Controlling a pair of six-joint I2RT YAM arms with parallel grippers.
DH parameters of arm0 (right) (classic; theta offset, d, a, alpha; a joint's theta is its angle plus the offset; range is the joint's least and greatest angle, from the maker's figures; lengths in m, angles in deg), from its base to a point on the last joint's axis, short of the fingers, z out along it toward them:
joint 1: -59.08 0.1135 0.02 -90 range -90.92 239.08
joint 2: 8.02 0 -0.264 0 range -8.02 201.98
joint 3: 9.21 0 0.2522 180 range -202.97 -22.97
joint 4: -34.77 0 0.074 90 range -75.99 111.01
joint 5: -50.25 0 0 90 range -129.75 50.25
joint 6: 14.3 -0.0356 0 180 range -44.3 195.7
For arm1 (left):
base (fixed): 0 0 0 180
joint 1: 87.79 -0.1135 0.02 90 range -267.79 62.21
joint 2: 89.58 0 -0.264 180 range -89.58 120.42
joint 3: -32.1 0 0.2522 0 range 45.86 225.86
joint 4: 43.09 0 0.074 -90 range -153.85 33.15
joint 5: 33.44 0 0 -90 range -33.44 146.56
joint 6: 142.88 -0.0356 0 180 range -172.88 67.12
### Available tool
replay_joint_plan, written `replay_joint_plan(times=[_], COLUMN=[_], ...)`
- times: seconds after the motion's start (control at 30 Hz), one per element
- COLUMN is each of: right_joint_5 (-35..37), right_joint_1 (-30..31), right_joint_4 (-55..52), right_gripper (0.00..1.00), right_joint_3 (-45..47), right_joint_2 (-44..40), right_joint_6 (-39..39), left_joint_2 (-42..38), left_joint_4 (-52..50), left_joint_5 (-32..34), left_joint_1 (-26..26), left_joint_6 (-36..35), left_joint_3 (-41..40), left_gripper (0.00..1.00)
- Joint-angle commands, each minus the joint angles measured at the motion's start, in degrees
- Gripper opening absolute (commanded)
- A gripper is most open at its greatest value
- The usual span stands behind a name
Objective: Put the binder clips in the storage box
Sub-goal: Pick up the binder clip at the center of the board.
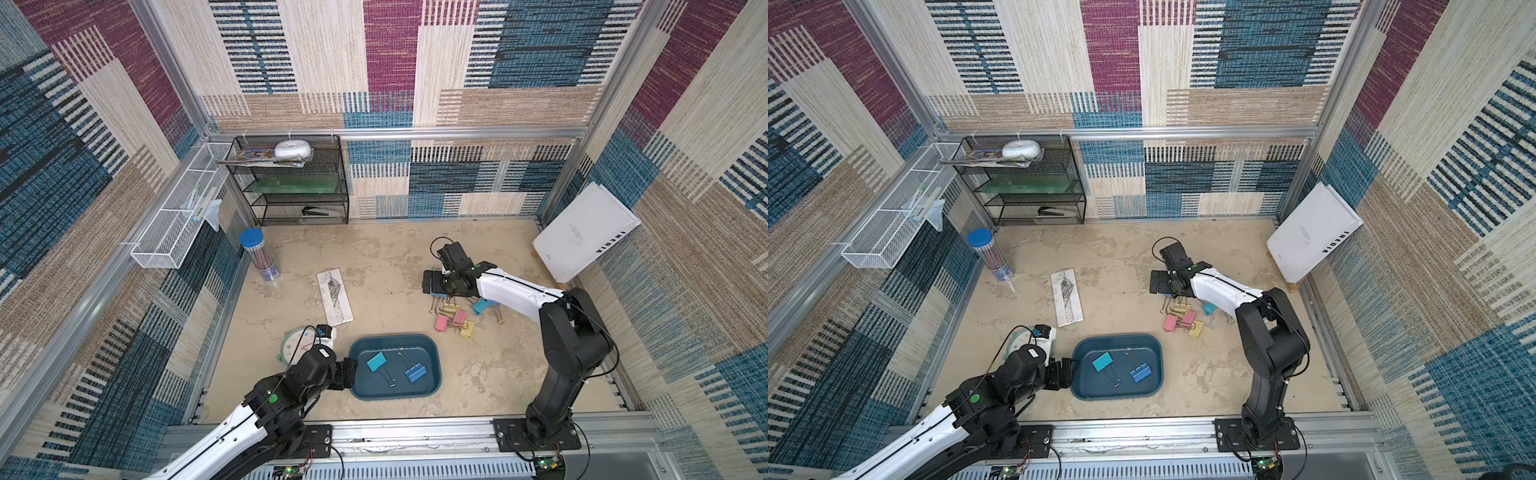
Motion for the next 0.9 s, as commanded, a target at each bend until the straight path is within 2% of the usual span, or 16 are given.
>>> replay_joint_plan(times=[0.0,0.47,0.87], right_joint_5=[1.12,4.11,7.61], right_joint_1=[-0.2,0.06,1.28], right_joint_4=[-0.82,-2.59,-6.29], right_gripper=[0.95,0.85,0.8], right_joint_3=[-1.36,-3.57,-8.08], right_joint_2=[2.12,8.21,12.63], right_joint_6=[-0.52,-2.1,-1.64], left_joint_2=[-0.42,-1.19,-1.56], left_joint_4=[1.04,1.24,1.31], left_joint_5=[-0.41,-0.86,-1.04], left_joint_1=[0.0,-0.04,-0.01], left_joint_6=[-0.67,-0.96,-1.11], left_joint_3=[-0.24,-0.48,-0.6], left_gripper=[0.83,0.83,0.83])
